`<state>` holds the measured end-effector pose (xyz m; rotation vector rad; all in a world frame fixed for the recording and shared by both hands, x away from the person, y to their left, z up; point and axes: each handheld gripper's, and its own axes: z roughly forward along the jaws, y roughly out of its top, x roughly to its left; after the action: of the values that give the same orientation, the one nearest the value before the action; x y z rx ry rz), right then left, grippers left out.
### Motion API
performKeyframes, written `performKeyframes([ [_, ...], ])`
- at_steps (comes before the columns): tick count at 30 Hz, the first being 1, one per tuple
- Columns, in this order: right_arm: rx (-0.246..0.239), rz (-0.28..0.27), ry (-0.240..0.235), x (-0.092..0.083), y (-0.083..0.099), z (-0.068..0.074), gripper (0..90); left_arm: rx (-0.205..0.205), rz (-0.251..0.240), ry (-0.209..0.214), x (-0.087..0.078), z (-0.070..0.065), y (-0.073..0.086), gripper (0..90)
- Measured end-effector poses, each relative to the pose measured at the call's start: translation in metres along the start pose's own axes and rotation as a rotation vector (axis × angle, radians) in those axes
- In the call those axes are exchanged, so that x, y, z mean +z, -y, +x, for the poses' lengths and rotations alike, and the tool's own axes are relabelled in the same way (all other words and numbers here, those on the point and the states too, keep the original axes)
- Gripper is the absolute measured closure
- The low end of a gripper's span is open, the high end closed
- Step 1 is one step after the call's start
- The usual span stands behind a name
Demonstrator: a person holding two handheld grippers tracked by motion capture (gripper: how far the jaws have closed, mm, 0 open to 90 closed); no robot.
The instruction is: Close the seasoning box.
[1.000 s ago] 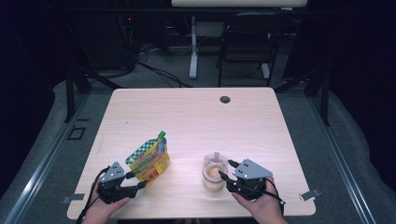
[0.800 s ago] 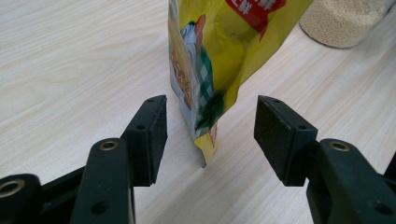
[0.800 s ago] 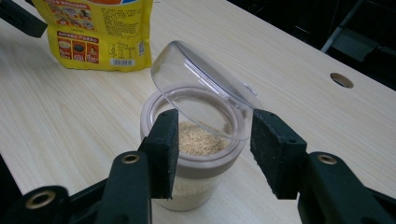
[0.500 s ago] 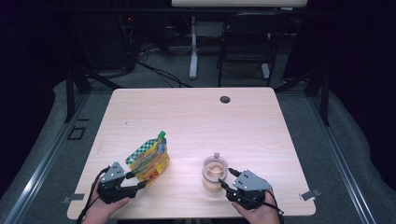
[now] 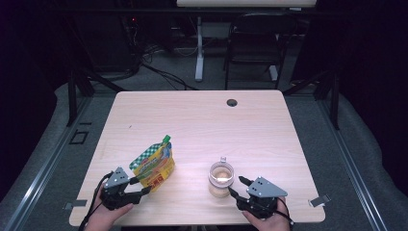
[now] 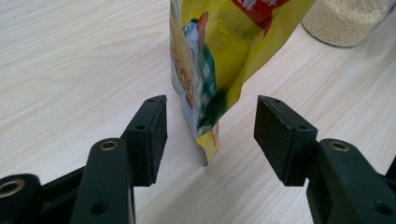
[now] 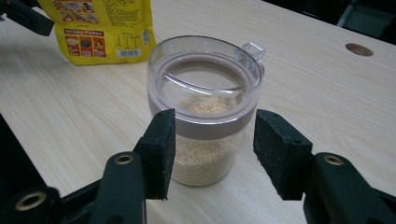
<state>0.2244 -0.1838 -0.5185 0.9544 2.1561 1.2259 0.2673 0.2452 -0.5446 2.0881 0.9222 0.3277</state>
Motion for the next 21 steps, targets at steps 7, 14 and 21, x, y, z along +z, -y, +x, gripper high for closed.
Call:
performKeyframes([
  [7,0.066,-0.017,0.011,-0.006,0.006,-0.014,48.1,-0.002,0.003,-0.005,0.0,0.001,0.001,44.6],
  [14,0.134,-0.018,0.044,-0.008,0.016,-0.033,47.9,-0.002,0.014,-0.013,0.001,0.002,0.001,44.6],
  [21,0.215,-0.007,0.057,-0.006,0.026,-0.047,47.5,0.002,0.02,-0.011,0.002,0.003,0.002,44.6],
])
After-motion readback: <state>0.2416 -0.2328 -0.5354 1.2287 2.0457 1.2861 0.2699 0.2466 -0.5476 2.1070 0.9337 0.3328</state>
